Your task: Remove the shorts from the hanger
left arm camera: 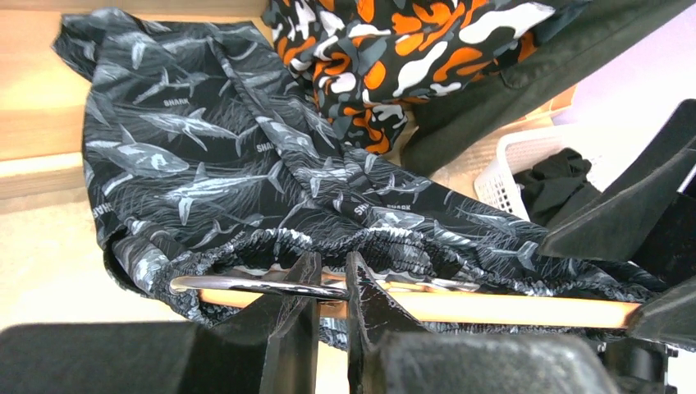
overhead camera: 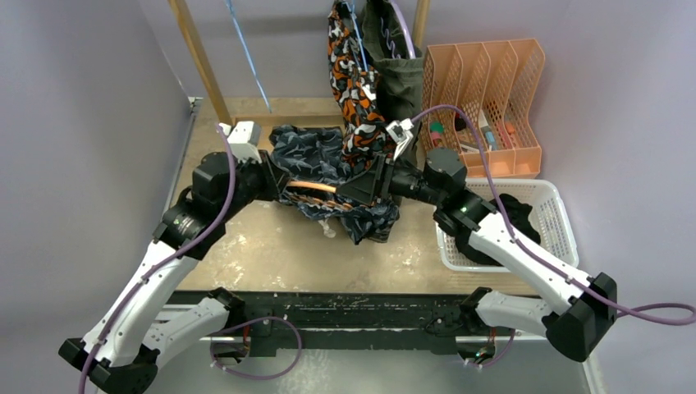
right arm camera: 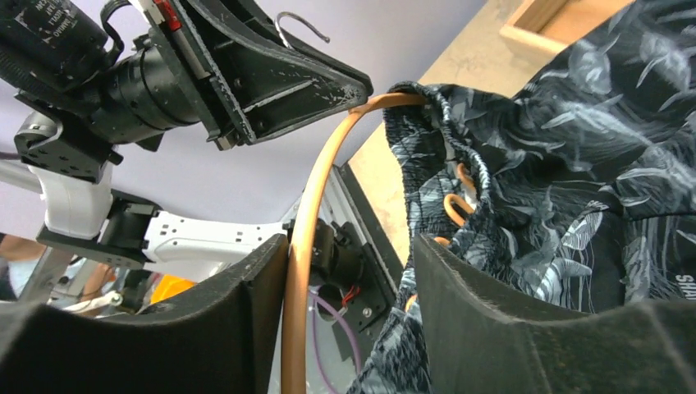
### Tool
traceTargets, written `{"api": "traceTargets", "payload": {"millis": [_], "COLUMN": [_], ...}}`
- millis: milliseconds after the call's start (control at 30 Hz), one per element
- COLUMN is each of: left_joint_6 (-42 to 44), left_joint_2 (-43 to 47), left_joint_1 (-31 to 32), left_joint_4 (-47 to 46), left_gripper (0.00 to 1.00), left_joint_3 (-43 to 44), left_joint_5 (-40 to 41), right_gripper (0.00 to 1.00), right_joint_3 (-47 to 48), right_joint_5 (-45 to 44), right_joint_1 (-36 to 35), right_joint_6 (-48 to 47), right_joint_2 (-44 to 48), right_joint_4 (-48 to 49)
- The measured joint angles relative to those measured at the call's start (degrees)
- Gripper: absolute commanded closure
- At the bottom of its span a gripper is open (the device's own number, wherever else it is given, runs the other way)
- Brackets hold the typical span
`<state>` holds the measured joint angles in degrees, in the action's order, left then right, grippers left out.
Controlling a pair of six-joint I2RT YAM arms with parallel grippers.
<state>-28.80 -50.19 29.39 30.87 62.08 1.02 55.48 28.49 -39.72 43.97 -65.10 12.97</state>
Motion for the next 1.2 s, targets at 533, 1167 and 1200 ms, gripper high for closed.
{"api": "traceTargets", "payload": {"millis": [533, 1167, 1200], "left_joint_6": [0.59, 4.17, 3.82], "left_joint_2": [-1.16, -10.29, -10.14], "left_joint_1": [-0.11, -0.13, -0.13], "left_joint_4": [15.56, 31.3, 31.3], "left_gripper": [1.0, 1.0, 1.0], "left_joint_3": [16.85, 25.88, 25.11], "left_joint_5": [12.79, 20.37, 21.11], "right_gripper": [0.26, 0.38, 0.38], "right_joint_3": [12.87, 12.52, 11.98], "right_joint_5": [-14.62, -19.47, -19.17], "right_joint_1": [0.04, -0.17, -0.48], "right_joint_6": [-8.15, -9.68, -9.51], "right_joint_2": [10.16, 2.58, 1.7], "right_joint_4": [-25.9, -30.82, -30.53]}}
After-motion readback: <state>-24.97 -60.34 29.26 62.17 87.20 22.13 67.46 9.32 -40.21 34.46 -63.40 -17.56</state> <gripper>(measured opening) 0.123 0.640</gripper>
